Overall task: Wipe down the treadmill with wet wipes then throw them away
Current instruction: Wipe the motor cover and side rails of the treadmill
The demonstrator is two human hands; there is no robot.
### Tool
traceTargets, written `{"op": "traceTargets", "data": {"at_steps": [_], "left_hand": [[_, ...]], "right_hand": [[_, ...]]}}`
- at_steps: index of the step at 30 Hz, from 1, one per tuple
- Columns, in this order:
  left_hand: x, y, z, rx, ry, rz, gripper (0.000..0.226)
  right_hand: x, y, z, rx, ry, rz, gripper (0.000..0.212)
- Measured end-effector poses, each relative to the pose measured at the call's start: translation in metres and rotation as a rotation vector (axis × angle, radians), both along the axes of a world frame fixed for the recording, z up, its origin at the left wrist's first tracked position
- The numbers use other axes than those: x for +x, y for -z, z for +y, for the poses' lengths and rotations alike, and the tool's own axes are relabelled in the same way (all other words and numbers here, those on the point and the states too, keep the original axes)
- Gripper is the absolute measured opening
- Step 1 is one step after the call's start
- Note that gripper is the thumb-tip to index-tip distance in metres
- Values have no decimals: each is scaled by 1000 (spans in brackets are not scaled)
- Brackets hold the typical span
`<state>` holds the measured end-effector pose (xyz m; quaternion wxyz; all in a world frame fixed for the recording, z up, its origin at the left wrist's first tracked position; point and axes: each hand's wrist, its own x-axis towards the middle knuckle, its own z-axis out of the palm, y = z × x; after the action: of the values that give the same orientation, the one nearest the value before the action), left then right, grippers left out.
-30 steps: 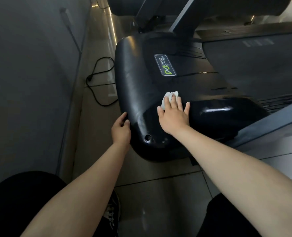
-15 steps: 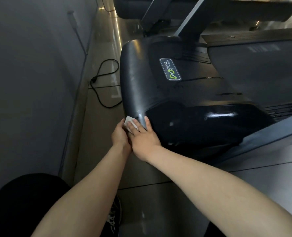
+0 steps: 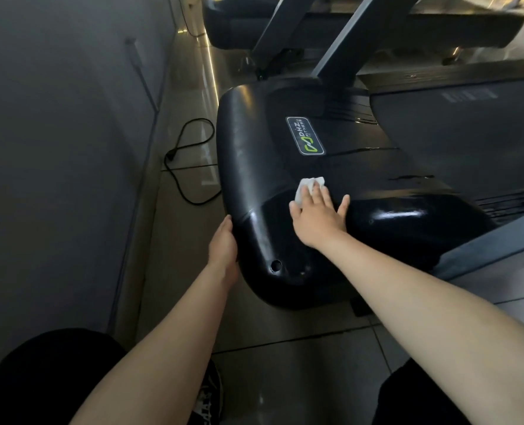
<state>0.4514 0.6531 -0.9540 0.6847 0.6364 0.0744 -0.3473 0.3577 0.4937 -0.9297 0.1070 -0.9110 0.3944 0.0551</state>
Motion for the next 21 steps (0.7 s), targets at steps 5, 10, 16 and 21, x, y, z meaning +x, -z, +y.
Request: {"op": "traceTargets", "data": {"at_steps": [5, 10, 16, 21], "left_hand": [[-5, -4, -5, -37, -70, 35, 27], [16, -2, -19, -92, -85, 34, 48], [34, 3, -21, -53, -23, -14, 51], [32, 3, -31, 333, 288, -597, 61]], "right_hand": [[13, -5, 17, 11, -39, 4, 62], [33, 9, 62, -125, -382, -22, 59], [43, 20, 79, -192, -583, 106, 61], [33, 7, 45, -106, -412, -13, 58]]}}
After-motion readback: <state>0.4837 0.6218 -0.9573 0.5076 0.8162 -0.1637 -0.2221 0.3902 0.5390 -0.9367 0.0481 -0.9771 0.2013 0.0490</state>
